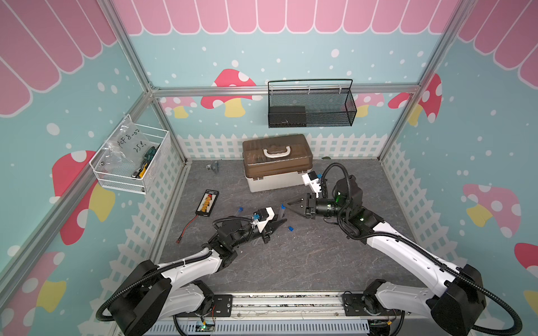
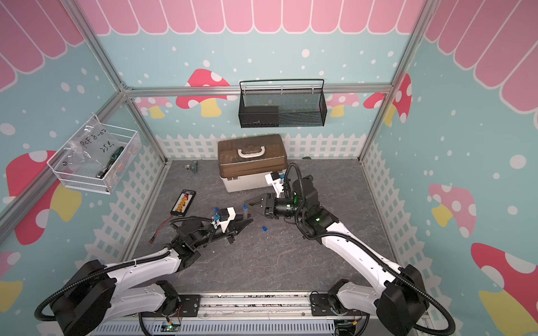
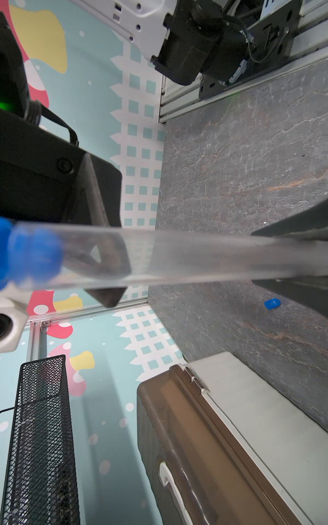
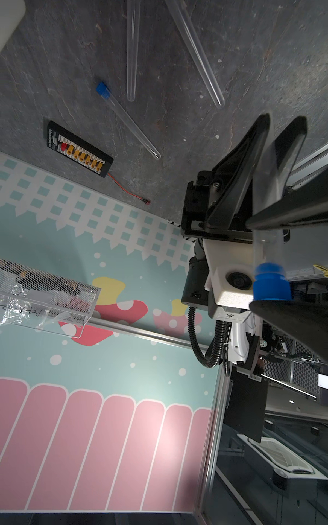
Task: Insert stoppers into test tubes
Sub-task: Insert the stopper into the test tube.
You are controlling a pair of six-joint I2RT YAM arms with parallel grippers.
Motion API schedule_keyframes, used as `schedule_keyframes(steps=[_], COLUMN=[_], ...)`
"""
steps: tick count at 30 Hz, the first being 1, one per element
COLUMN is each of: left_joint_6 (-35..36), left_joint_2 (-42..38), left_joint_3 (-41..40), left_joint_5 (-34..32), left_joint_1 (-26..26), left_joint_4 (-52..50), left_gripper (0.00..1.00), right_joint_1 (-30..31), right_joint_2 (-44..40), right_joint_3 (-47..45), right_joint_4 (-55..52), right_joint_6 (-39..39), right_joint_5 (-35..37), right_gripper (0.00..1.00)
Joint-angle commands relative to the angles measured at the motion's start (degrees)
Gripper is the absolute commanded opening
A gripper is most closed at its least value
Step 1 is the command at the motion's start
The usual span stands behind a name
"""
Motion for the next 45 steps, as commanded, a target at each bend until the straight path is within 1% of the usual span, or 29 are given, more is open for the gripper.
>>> schedule_keyframes(steps=[1, 8, 14, 31, 33, 37, 45], left_joint_6=[0.6, 1.0, 1.4, 0.9, 1.0, 1.1, 6.0], left_joint_2=[-3.3, -4.1, -4.8, -5.7, -5.7, -6.1, -6.8], left_joint_3=[6.6, 7.8, 8.6, 12.0, 12.3, 12.8, 13.8], left_joint_5=[2.9, 2.6, 3.4, 3.6, 3.6, 3.9, 5.7], left_joint_1=[-0.6, -0.7, -0.6, -0.9, -0.9, -0.9, -1.0], left_joint_4=[11.4, 9.7, 9.5, 10.6, 12.5, 12.7, 11.4], left_gripper=[0.00, 0.00, 0.00, 0.00, 0.00, 0.00, 0.00], right_joint_1=[0.3, 0.3, 0.3, 0.3, 0.3, 0.3, 0.3], right_joint_2=[3.0, 3.1, 3.4, 3.6, 3.6, 3.6, 3.4], right_joint_3=[-4.0, -4.6, -4.6, -4.3, -4.1, -4.2, -4.4], right_joint_4=[-10.1, -11.6, -12.4, -13.4, -13.4, -13.1, -12.5], right_joint_6=[-0.7, -1.4, -1.5, -1.7, -1.6, -1.2, 0.1], right_joint_5=[2.0, 2.5, 2.6, 2.6, 2.5, 2.4, 2.4], right_gripper=[0.38, 0.37, 0.34, 0.31, 0.30, 0.28, 0.27])
